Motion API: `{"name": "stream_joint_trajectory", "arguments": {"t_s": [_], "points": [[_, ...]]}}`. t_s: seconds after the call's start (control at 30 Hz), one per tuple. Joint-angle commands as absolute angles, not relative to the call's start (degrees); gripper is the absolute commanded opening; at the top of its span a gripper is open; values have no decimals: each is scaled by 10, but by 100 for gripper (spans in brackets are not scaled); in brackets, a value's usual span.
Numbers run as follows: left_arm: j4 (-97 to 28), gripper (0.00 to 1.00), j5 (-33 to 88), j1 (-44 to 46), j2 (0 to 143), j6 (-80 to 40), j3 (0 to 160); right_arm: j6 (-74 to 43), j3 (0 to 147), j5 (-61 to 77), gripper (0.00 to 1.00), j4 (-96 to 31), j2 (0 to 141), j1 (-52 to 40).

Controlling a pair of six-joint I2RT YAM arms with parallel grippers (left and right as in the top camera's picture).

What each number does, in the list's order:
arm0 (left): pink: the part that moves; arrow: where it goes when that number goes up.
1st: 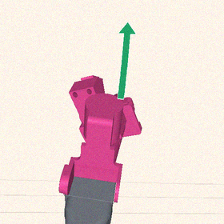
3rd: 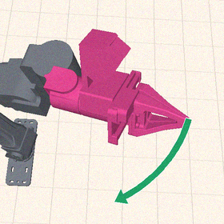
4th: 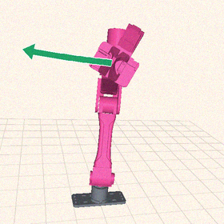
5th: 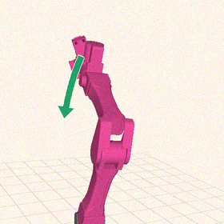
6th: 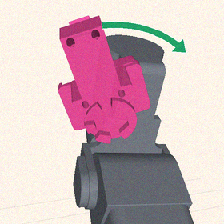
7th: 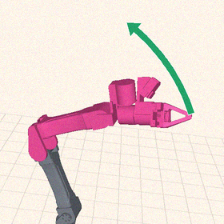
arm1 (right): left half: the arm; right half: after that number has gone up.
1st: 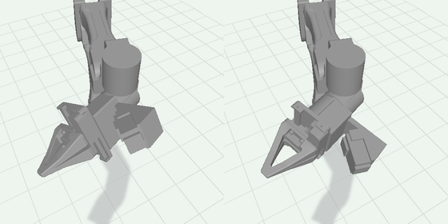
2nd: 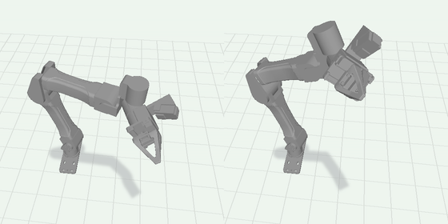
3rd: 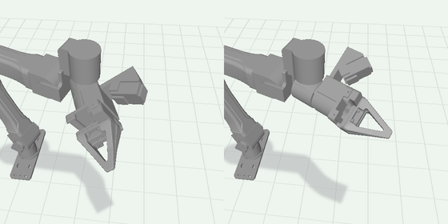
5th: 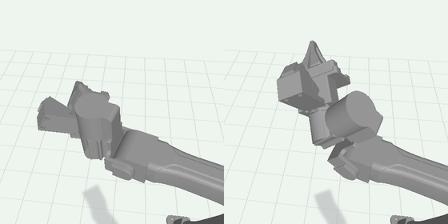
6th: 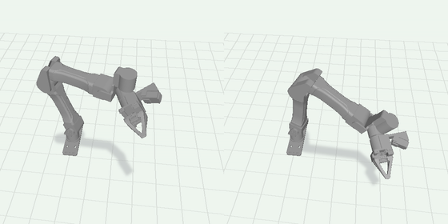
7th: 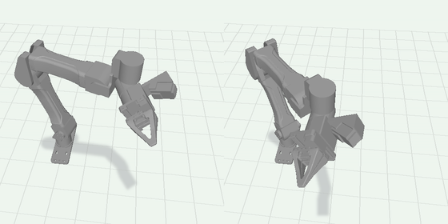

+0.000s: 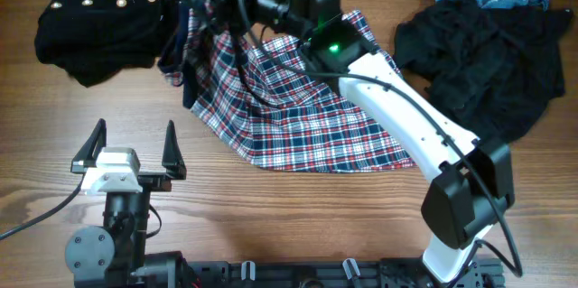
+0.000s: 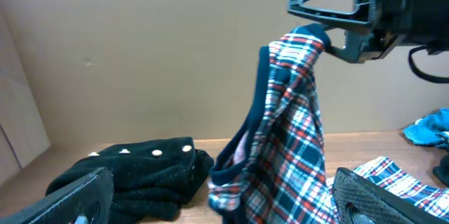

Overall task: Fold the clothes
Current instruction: 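Lift the plaid garment with the right gripper and drag it to table center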

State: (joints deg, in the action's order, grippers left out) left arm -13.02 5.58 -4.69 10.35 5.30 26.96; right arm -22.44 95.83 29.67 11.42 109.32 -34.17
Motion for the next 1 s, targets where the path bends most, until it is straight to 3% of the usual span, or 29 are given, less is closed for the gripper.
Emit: {"name": "stream_joint_trajectory", "arguments": {"t_s": [0.0, 0.47, 0.67, 0.73, 0.83, 0.97], "points": [[-128, 100, 61, -51, 106, 60, 281, -190, 978, 376, 100, 110, 1081, -333], [-127, 100, 103, -51, 106, 60, 281, -150, 978, 330, 100, -212, 1081, -338], [-126, 100, 195, -51, 106, 57, 281, -119, 980, 351, 100, -247, 1081, -341], [-126, 100, 218, -51, 106, 57, 281, -57, 990, 361, 100, -259, 1081, -350], [-123, 100, 221, -51, 106, 55, 281, 41, 1028, 244, 100, -333, 1081, -374], [-114, 100, 221, -51, 106, 48, 281, 43, 1054, 148, 100, -353, 1081, -378]]}}
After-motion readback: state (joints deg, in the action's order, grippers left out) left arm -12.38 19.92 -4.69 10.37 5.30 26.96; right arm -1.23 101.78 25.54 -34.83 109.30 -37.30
